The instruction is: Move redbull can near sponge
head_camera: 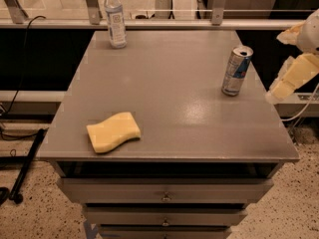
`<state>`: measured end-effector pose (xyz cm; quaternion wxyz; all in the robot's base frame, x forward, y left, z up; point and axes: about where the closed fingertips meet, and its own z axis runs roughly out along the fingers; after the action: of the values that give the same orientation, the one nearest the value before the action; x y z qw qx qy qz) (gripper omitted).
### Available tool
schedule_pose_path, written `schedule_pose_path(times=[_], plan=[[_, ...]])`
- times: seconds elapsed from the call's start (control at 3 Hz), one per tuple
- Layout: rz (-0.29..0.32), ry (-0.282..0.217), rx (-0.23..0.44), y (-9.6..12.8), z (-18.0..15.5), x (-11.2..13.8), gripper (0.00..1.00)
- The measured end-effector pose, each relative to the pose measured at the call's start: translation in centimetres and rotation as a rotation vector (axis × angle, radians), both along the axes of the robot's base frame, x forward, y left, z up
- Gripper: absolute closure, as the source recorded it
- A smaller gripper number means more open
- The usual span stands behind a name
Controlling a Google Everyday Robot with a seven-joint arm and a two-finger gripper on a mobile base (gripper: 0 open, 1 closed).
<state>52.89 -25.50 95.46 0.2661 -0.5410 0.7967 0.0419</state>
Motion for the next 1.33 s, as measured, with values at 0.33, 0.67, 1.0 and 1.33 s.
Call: schedule_pose_path(times=[0.33, 0.67, 1.0, 1.33], plan=[[-0.006, -0.027, 0.119, -0.7, -2.0, 3.4, 0.0], [0.023, -0.046, 0.261, 0.4, -4.4, 6.2, 0.0], [0.063, -0.086, 0.414, 2.2, -6.3, 9.1, 0.03], [0.07, -0.106, 0.494, 3.3, -6.8, 10.4, 0.26]])
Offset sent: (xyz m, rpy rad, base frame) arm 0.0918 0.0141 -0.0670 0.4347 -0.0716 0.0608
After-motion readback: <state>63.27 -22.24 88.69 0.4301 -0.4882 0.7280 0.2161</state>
